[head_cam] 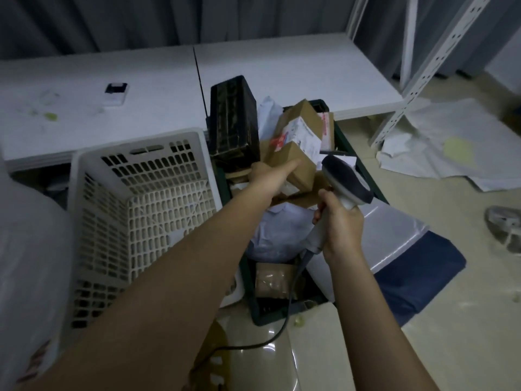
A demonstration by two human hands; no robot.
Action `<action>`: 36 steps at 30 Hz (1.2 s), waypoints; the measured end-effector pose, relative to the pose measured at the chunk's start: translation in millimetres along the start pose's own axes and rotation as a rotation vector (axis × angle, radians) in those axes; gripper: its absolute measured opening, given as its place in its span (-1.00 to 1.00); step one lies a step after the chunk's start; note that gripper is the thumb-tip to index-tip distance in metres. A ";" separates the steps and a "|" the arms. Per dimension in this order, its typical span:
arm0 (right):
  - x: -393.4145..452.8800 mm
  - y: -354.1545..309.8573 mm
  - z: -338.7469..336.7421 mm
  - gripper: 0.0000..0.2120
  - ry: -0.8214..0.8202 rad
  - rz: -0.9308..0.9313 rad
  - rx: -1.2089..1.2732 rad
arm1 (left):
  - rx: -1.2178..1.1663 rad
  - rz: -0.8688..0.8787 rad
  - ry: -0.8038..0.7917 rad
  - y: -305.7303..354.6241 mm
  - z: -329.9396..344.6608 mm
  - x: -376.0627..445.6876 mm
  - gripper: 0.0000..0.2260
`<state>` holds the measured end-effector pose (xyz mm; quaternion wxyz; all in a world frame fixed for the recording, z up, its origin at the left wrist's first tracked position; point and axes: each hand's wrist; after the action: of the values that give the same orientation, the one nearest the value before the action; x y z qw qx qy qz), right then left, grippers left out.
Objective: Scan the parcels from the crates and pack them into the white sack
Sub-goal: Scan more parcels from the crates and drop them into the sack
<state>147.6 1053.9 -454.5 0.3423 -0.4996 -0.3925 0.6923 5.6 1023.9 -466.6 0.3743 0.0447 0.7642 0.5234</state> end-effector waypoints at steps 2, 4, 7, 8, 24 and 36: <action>-4.7 -3.3 1.2 -0.83 -0.010 -0.001 0.004 | 0.036 0.089 -0.042 -4.3 -24.0 -14.2 -0.02; -13.6 -9.4 5.1 -0.87 -0.029 -0.002 0.011 | 0.067 0.160 -0.049 0.0 -51.5 -44.4 -0.16; -36.3 -18.5 16.9 -0.92 -0.112 -0.003 0.041 | 0.138 0.269 0.034 -1.4 -96.6 -81.0 -0.24; -48.4 -23.3 22.9 -0.94 -0.154 -0.004 0.072 | 0.152 0.322 0.079 -0.4 -114.1 -97.2 -0.25; -324.6 -58.0 164.4 -0.78 -0.777 -0.162 0.018 | -0.089 0.527 0.449 -22.8 -348.5 -365.8 -0.75; -423.9 0.3 193.6 -0.90 -1.046 -0.387 -0.379 | 0.307 0.484 0.905 -90.3 -463.3 -440.2 -0.44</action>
<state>74.6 647.6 -238.2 0.1280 -0.0636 -0.7100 0.6896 63.3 425.9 -230.9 -0.1350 0.0438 0.8849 0.4437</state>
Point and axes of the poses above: each hand's wrist, its own x-axis towards the middle knuckle, its own z-axis out of the palm, y = z × x, and after that the axes turned 4 degrees about x, right-handed
